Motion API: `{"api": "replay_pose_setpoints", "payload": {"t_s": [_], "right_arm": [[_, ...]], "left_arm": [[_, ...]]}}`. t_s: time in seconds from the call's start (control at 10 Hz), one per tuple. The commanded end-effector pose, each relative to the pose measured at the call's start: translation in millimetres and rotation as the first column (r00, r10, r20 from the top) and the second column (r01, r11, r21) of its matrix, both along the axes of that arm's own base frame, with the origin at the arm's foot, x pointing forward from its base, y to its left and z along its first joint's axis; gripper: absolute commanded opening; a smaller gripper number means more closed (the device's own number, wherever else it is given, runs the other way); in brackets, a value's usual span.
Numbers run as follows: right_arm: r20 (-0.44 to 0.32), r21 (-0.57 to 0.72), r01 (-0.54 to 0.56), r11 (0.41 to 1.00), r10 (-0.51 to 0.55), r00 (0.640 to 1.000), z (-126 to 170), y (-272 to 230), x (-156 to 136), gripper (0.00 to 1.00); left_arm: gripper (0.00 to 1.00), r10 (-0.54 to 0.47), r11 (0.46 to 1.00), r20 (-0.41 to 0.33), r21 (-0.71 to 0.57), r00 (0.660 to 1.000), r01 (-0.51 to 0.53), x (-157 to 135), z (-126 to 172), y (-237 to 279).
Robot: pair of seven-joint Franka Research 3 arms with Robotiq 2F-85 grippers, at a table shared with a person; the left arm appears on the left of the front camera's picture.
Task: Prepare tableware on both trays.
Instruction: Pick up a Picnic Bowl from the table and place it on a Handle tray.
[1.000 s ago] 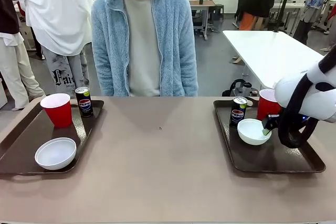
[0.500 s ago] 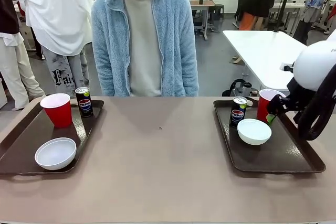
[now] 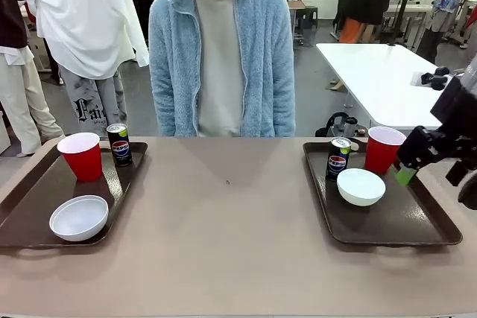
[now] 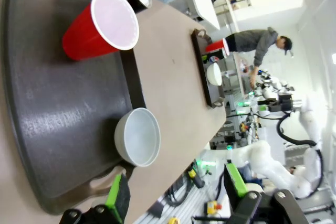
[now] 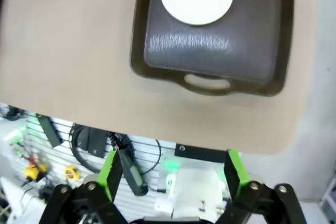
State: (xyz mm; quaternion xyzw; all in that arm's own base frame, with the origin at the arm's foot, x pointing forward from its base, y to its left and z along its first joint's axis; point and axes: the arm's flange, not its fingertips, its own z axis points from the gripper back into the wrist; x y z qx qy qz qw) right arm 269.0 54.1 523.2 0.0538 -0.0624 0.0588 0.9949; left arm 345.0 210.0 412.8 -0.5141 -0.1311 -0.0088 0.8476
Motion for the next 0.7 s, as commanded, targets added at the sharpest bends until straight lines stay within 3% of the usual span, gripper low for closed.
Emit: {"api": "replay_pose_setpoints", "payload": {"t_s": [0.0,0.6], "right_arm": [[-0.012,0.011,0.003,1.0,-0.002,1.0,-11.3,-3.3,15.6,1.0],[-0.012,0.011,0.003,1.0,-0.002,1.0,-11.3,-3.3,15.6,1.0]], "left_arm": [[0.95,0.0,1.0,0.022,-0.013,1.0,0.0,-1.3,1.9,0.5],[0.95,0.0,1.0,0.022,-0.013,1.0,0.0,-1.3,1.9,0.5]]}}
